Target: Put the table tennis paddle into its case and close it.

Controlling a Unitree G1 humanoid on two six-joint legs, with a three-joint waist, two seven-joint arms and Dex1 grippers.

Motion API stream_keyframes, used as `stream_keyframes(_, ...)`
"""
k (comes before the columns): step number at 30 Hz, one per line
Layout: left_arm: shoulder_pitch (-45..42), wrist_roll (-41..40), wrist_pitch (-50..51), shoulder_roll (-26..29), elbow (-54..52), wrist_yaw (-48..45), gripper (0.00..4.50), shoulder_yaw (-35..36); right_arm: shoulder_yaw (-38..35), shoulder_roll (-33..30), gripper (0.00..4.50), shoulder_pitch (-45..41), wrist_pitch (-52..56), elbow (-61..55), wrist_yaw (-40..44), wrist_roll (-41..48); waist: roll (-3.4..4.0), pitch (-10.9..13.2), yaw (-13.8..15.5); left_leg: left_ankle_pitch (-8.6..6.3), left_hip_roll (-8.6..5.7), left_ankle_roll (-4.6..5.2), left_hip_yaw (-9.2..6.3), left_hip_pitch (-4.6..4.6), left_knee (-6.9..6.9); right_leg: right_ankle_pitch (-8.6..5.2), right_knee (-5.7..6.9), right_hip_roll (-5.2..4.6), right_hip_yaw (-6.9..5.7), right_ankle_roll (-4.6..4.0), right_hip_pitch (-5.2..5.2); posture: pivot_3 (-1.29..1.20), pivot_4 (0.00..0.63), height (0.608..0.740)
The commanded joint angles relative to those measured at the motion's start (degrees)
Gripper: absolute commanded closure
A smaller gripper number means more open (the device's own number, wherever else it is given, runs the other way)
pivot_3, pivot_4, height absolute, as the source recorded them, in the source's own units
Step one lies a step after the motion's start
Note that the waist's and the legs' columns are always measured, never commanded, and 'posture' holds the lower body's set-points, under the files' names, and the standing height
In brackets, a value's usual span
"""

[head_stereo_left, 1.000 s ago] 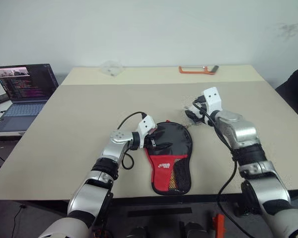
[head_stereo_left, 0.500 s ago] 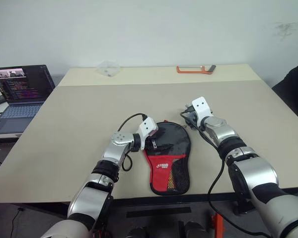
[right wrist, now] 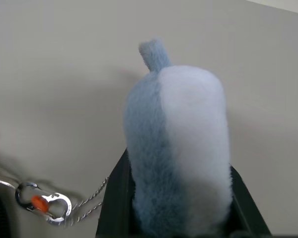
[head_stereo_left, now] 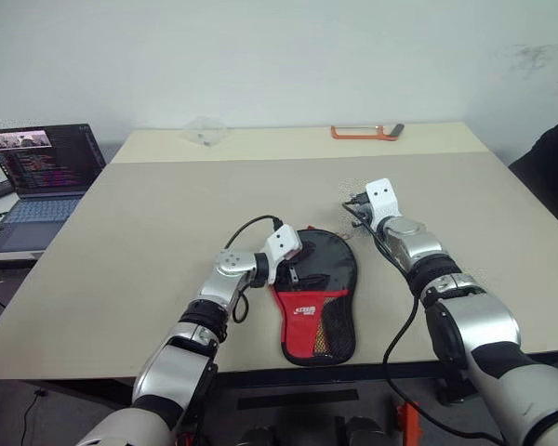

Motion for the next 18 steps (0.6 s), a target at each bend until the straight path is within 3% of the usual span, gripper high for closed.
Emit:
stream_keyframes(1,2.33,3.32,0.04,-0.57,5.71,-2.12,0.07,-3.2,-0.29,-0.94,3.96,4.36,6.56,-13.53,1.45,1.22,0.04,-0.15,0.11,0.0,0.0,0.01,-0.02,0.0,0.0,0.0,0.0,0.0,-0.02,0.0,0.01,0.0,0.15,0.74)
stream_keyframes(6,1.82,4.01,-0.8,-0.43,8.48,-7.5,0.07,-4.43,-0.34,-2.1,3.97,13.89,19.04,-33.35,2.13,1.86,0.31,-0.67,0.15,-0.08,-0.01,0.14,-0.02,0.06,0.0,-0.01,-0.05,0.0,-0.03,0.01,0.12,0.0,0.15,0.74)
stream_keyframes(11,1.7,5.0,-1.82,0.09,10.25,-13.36,0.07,-5.64,-1.02,-3.56,3.97,20.39,29.28,-47.34,2.47,2.96,0.39,-0.73,0.23,-0.15,0.01,0.25,-0.04,0.77,-0.08,-0.03,-0.14,0.04,-0.06,0.03,0.79,0.0,0.15,0.74)
stream_keyframes(18,0.79,6.38,-1.79,-1.03,13.49,-10.51,0.07,-5.89,-2.46,-9.04,3.98,30.81,44.17,-69.27,4.29,5.63,0.37,-0.85,0.96,-0.18,0.01,0.31,-0.08,0.81,-0.08,-0.08,-0.2,0.06,-0.08,0.11,0.88,0.0,0.15,0.74)
